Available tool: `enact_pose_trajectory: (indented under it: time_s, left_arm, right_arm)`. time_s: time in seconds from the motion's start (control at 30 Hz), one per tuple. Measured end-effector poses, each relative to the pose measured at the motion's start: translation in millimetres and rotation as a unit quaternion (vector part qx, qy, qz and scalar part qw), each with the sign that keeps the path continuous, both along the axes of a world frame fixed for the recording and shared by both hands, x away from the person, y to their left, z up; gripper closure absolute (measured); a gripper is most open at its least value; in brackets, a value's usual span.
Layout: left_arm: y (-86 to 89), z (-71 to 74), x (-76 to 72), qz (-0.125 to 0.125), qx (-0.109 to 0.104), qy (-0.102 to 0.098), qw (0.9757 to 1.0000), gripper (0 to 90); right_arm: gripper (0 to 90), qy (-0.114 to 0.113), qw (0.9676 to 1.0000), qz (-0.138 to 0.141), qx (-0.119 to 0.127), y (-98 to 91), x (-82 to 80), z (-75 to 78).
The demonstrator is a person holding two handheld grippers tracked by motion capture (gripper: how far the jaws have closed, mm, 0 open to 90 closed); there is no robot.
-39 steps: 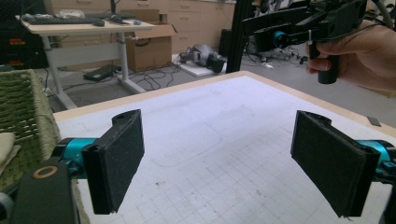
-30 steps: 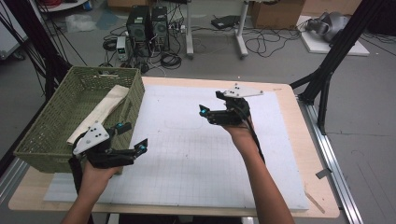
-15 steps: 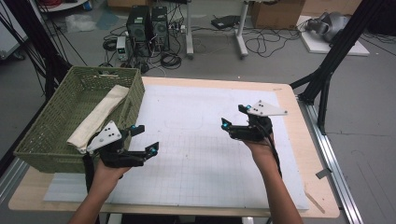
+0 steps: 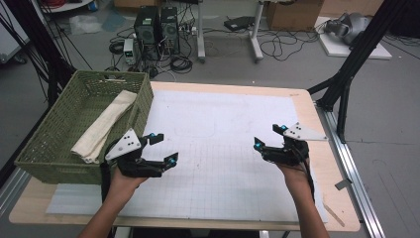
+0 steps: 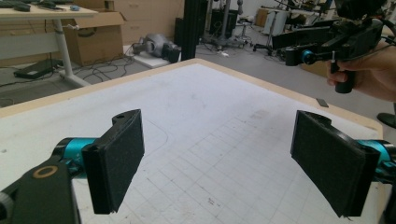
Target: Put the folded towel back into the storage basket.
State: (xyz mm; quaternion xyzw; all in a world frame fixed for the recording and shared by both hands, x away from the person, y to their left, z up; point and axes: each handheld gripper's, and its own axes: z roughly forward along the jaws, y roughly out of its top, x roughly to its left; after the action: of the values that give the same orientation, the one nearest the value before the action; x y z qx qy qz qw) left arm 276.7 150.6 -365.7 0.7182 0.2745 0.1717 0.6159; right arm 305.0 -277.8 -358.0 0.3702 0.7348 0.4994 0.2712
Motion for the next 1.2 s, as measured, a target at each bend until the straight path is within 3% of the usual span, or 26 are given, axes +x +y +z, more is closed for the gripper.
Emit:
enact_pose_trajectory:
  time_s: [0.3, 0.53, 0.77, 0.9, 1.2]
  left_arm:
    - [-6.5, -7.8, 3.1, -0.009, 0.008, -0.001, 0.9999, 17.8]
    - [-5.5, -14.9, 3.5, 0.005, 0.008, -0.012, 0.9999, 18.1]
    - [-4.7, -23.1, 4.7, 0.011, -0.001, -0.013, 0.9999, 18.0]
    - [-7.7, -32.1, 5.1, 0.021, 0.005, -0.009, 0.9997, 18.0]
    - [-12.3, -45.2, 6.6, 0.019, 0.015, -0.003, 0.9997, 18.0]
  right_arm:
    - [17.9, 0.004, 0.9997, -0.022, -0.005, -10.8, -11.0, -10.9]
    - [17.6, 0.006, 0.9984, -0.052, -0.020, -22.5, -22.7, -23.8]
    - [17.6, 0.009, 0.9978, -0.065, -0.012, -29.7, -31.2, -35.4]
    - [17.7, 0.019, 0.9971, -0.073, -0.004, -33.9, -36.5, -44.0]
    - [17.7, 0.024, 0.9956, -0.091, -0.005, -43.5, -41.5, -52.8]
